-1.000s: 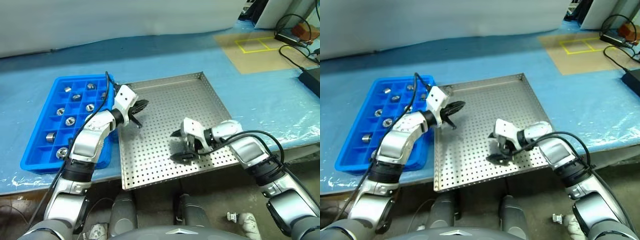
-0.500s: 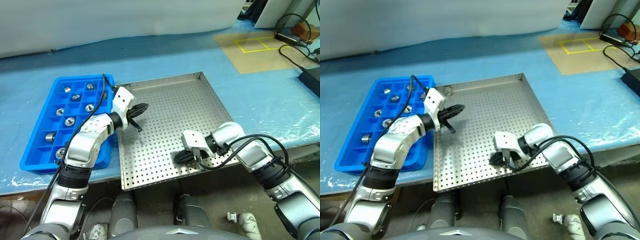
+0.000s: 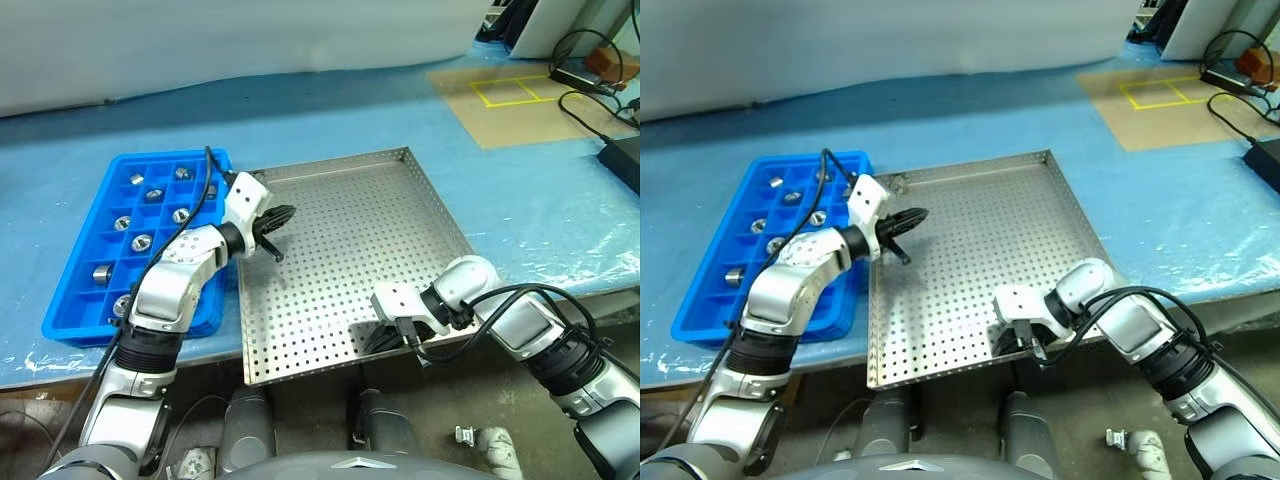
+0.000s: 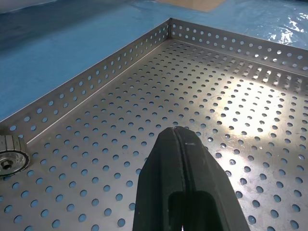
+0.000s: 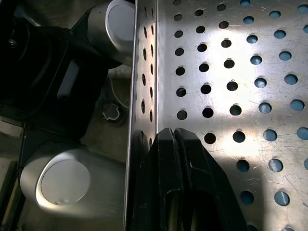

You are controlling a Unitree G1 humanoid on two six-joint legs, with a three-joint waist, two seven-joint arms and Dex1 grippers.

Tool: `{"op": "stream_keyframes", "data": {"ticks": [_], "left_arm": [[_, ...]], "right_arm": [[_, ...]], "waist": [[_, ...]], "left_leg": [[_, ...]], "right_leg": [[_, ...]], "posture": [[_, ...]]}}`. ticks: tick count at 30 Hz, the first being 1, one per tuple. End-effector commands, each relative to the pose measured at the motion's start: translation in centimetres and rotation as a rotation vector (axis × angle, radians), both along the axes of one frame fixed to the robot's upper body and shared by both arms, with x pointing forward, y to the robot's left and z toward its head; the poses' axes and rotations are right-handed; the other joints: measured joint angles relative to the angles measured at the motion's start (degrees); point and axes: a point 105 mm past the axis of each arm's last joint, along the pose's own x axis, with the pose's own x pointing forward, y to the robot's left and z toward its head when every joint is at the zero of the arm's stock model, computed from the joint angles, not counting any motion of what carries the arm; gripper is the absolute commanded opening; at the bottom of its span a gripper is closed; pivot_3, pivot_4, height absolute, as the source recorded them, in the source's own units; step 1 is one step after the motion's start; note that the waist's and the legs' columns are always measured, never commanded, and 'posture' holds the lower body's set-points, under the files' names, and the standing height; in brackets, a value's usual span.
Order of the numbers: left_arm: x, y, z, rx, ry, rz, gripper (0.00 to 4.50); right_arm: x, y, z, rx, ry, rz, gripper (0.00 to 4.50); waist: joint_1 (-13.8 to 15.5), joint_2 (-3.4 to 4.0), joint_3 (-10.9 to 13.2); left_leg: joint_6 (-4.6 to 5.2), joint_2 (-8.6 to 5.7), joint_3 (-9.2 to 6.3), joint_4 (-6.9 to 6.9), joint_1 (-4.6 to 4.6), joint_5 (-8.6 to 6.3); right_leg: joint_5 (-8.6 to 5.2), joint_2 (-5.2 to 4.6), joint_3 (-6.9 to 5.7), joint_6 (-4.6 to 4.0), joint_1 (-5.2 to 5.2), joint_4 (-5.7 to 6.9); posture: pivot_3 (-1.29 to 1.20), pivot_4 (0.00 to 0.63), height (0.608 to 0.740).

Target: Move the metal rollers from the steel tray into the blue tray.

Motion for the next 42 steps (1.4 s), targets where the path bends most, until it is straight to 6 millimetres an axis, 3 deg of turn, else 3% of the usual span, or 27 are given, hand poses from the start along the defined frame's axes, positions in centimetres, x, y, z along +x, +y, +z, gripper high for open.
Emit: {"op": "stream_keyframes", "data": {"ticks": [1,19,26,29,34,36,39,42], "left_arm": [[0.1,-0.2,1.1,-0.007,-0.047,-0.005,0.00],[1.6,0.2,1.2,-0.004,-0.056,0.053,0.00],[1.9,0.3,1.3,0.000,-0.060,0.061,0.00],[2.0,0.3,1.3,0.001,-0.062,0.064,0.00],[2.0,0.3,1.3,0.000,-0.064,0.068,0.00],[2.1,0.3,1.3,-0.001,-0.063,0.072,0.00],[2.8,0.8,1.5,-0.012,-0.072,0.120,0.00],[4.5,1.9,1.9,-0.009,-0.086,0.237,0.00]], "right_arm": [[-1.6,0.3,1.0,0.005,0.055,0.082,0.01],[-6.3,1.1,5.0,-0.014,0.194,0.115,0.01],[-6.8,1.3,6.0,-0.012,0.217,0.110,0.01],[-5.3,1.6,6.3,-0.005,0.142,0.086,0.01],[1.9,3.9,8.3,0.109,-0.022,-0.102,0.01],[3.9,4.5,8.7,0.152,-0.038,-0.162,0.01],[5.9,2.2,7.1,0.181,-0.056,-0.241,0.01],[7.1,1.2,5.9,0.202,-0.123,-0.282,0.01]], "waist": [[0.0,0.00,0.0],[0.1,0.03,0.0],[0.2,0.03,0.0],[0.2,0.03,0.0],[-0.4,0.04,0.0],[-0.2,0.05,0.0],[1.0,0.04,0.0],[1.4,0.04,0.0]], "left_leg": [[0.00,0.01,0.00,0.01,0.00,0.00],[-0.02,0.05,-0.03,0.12,0.32,0.01],[-0.05,0.05,-0.05,0.11,0.62,0.02],[-0.06,0.05,-0.05,0.11,0.60,0.02],[-0.10,-0.02,-0.05,0.15,0.63,0.05],[-0.15,-0.03,-0.04,0.18,0.60,0.09],[-0.17,0.01,-0.06,0.15,0.53,0.10],[-0.03,-0.06,-0.04,0.19,0.37,0.01]], "right_leg": [[0.00,0.00,0.00,0.00,0.01,0.00],[0.01,0.00,0.02,0.00,0.33,0.13],[0.00,0.00,0.07,0.02,0.63,0.11],[0.00,0.00,0.06,0.01,0.62,0.11],[0.01,0.01,0.08,0.00,0.58,0.25],[0.01,0.01,0.07,-0.01,0.49,0.39],[-0.02,0.01,-0.02,-0.03,0.54,0.31],[-0.01,-0.08,-0.01,-0.02,0.59,0.07]], "posture": [[-0.07,0.150,0.740],[-0.07,0.150,0.740],[-0.08,0.150,0.740],[-0.08,0.150,0.740],[-0.08,0.150,0.740],[-0.08,0.150,0.740],[-0.09,0.150,0.740],[-0.09,0.150,0.740]]}}
